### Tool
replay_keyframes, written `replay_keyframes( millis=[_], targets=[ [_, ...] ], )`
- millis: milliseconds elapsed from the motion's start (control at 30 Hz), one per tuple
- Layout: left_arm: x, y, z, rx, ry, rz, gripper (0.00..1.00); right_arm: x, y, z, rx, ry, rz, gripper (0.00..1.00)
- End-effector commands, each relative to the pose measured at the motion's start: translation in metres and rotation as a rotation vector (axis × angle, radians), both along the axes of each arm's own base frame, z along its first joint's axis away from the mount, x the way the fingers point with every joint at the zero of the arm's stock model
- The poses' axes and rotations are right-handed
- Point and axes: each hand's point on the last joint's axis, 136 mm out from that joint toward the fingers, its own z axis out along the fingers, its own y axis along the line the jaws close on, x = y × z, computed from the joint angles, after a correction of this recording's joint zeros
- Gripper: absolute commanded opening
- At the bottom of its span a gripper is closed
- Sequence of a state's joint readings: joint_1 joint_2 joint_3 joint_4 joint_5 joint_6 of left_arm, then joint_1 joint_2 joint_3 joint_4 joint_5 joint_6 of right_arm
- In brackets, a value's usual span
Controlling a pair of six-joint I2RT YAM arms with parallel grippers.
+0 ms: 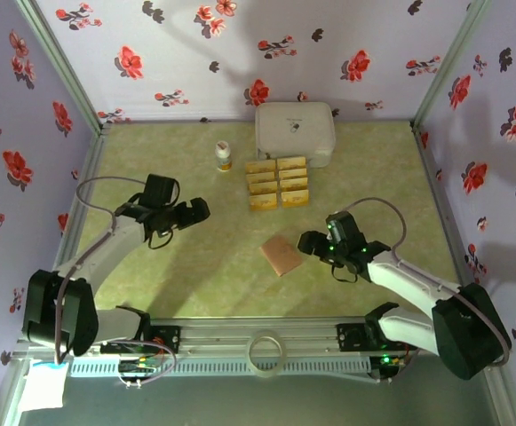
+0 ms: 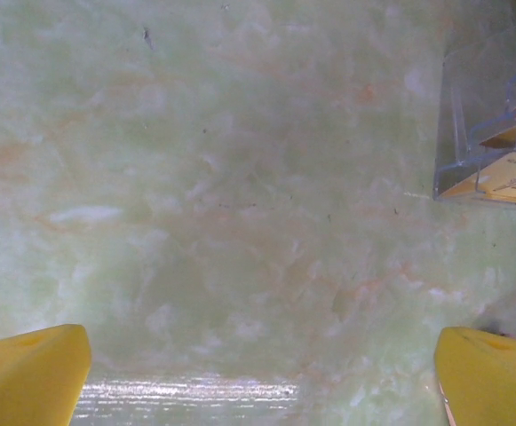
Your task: Put the credit cards into the card holder
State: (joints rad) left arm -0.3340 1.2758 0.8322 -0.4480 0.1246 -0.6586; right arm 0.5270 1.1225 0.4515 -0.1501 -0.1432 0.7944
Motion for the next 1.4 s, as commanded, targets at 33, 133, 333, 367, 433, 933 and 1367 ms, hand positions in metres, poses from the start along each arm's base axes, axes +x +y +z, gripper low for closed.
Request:
replay_keyframes(
  millis=[33,133,333,367,433,933,1367],
  targets=[
    [-0.005,-0.003,0.001,-0.041,-0.012,0.013,1.00,0.001,0.015,0.002,0.057,-0.010,-0.007,0.71],
    [-0.006,-0.004,-0.002,-0.052,-0.006,0.015,1.00,-0.001,0.022,-0.002,0.065,-0.006,0.001,0.70],
    [-0.006,-0.005,-0.004,-0.058,-0.005,0.013,1.00,-0.004,0.029,-0.011,0.067,0.007,0.004,0.67],
    [-0.006,-0.005,-0.005,-0.059,-0.003,0.013,1.00,-0.005,0.030,-0.012,0.071,0.009,0.003,0.67],
    [-0.006,-0.005,-0.006,-0.059,0.000,0.012,1.00,-0.006,0.032,-0.014,0.076,0.011,0.004,0.66],
    [-0.005,-0.009,-0.016,-0.065,0.026,0.007,1.00,-0.010,0.047,-0.024,0.108,0.021,0.018,0.52],
    [-0.003,-0.012,-0.019,-0.097,0.020,0.018,1.00,-0.009,0.056,-0.024,0.158,0.021,0.022,0.00]
  ],
)
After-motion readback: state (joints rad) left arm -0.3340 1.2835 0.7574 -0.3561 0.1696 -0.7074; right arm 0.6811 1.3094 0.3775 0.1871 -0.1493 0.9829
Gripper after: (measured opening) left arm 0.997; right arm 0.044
